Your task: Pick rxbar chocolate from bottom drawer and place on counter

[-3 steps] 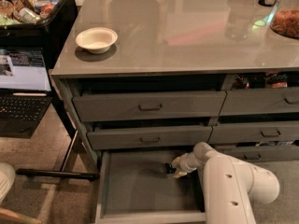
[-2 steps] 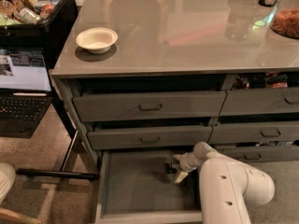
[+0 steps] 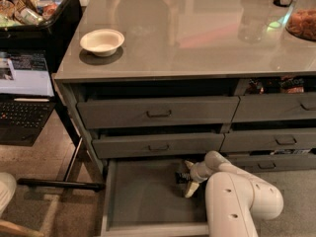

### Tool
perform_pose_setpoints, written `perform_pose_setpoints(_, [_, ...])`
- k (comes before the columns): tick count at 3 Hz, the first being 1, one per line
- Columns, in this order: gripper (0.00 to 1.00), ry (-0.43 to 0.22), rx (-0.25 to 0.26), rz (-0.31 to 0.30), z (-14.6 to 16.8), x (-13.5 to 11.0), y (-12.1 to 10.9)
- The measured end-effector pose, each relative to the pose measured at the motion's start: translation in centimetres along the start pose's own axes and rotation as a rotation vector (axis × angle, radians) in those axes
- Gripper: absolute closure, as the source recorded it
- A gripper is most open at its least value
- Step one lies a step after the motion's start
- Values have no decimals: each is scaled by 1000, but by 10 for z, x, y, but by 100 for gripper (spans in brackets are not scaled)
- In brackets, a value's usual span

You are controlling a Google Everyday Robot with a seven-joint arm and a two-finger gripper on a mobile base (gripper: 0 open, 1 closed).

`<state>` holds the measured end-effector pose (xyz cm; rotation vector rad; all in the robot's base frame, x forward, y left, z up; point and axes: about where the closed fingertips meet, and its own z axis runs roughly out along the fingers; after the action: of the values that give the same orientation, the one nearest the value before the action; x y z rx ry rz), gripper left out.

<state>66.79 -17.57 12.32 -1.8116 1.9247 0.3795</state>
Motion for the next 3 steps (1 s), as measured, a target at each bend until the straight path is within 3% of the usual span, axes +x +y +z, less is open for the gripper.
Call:
perform_pose_setpoints(1, [0,7,-12,15,8,5,0])
perform_pose_setpoints(3, [42,13,-19,31,12,12,-1])
